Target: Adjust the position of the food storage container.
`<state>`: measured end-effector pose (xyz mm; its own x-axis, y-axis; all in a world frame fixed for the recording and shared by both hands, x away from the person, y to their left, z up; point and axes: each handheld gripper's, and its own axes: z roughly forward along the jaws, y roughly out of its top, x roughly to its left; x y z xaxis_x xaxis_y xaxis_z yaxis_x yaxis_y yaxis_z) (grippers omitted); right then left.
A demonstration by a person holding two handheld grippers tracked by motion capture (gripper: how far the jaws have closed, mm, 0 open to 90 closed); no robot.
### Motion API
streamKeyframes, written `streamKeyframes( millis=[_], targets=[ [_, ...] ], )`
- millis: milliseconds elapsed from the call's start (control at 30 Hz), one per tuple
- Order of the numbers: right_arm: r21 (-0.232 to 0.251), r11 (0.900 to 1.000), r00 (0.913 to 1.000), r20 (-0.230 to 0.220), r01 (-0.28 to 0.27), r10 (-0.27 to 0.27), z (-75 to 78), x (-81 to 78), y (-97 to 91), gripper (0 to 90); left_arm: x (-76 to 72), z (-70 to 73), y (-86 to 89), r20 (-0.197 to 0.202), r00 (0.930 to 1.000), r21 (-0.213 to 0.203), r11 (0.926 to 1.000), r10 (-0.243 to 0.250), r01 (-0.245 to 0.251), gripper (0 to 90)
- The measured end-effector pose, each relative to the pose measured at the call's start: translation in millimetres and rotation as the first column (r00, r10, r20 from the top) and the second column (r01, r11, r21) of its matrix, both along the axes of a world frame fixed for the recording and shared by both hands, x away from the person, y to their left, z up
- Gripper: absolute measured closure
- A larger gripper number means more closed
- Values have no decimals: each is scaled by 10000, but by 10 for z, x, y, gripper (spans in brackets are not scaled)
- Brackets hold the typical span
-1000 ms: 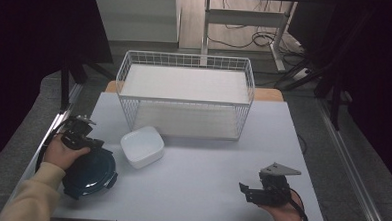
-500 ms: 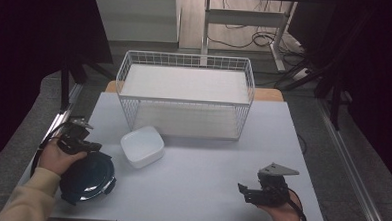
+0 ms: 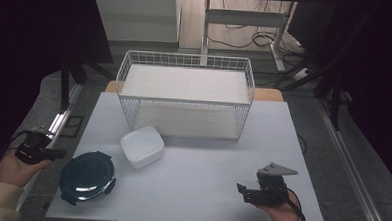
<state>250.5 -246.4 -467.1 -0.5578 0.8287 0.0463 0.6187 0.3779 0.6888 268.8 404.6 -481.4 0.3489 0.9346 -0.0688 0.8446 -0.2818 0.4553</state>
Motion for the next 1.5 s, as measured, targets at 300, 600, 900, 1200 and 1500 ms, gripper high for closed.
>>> streamKeyframes(
  millis=[300,600,900,1200,1500],
  targets=[
    [-32,10000,10000,-35,-39,38,-9,4,15,196,-35,-111,-77,-498,9969,-417,9974,-603,583,900],
    [0,10000,10000,17,1,-1,5,7,-7,196,-100,-206,-155,-595,9946,-398,9958,-848,825,900],
    [-30,10000,10000,-28,-54,54,-8,9,18,196,-173,-225,-211,-411,9905,-752,9889,-1315,1282,900],
    [-36,10000,10000,-29,-34,34,-14,14,9,196,-90,-164,-207,-125,9893,-1141,9831,-1452,1428,900],
    [-18,10000,10000,20,1,-1,2,13,-8,196,49,-136,-226,-195,9864,-1295,9787,-1630,1592,900]
  ],
)
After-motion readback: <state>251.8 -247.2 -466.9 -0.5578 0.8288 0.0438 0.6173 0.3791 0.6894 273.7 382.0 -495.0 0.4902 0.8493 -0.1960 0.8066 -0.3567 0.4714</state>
